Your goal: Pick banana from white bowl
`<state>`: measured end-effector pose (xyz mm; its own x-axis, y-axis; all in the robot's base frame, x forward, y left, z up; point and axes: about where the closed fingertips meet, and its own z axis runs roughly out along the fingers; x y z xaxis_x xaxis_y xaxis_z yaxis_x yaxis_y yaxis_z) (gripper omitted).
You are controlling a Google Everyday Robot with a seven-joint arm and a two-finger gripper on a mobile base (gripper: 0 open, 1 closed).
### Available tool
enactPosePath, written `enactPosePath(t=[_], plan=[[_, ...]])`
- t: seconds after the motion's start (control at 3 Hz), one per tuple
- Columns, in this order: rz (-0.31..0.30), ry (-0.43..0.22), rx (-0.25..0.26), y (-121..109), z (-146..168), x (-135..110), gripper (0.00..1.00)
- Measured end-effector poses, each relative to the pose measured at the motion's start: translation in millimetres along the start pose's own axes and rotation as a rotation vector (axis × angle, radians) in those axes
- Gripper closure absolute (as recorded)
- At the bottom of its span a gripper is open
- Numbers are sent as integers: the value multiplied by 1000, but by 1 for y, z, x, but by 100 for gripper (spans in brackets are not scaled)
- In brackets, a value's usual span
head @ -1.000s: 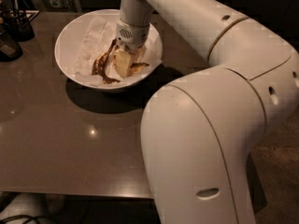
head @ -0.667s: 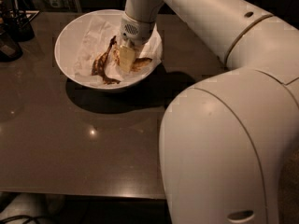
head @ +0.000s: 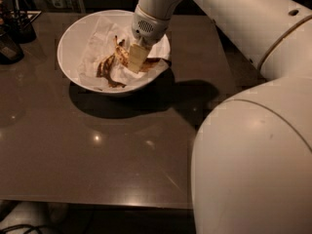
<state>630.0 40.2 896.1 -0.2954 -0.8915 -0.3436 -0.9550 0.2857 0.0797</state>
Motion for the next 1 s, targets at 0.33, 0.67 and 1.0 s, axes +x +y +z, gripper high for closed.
enactPosePath(t=[0.33, 0.67, 1.0], plan=[[-37, -12, -6, 14, -11, -2, 100], [-110, -31, -15, 58, -43, -13, 100], [-111, -32, -14, 58, -43, -13, 100]])
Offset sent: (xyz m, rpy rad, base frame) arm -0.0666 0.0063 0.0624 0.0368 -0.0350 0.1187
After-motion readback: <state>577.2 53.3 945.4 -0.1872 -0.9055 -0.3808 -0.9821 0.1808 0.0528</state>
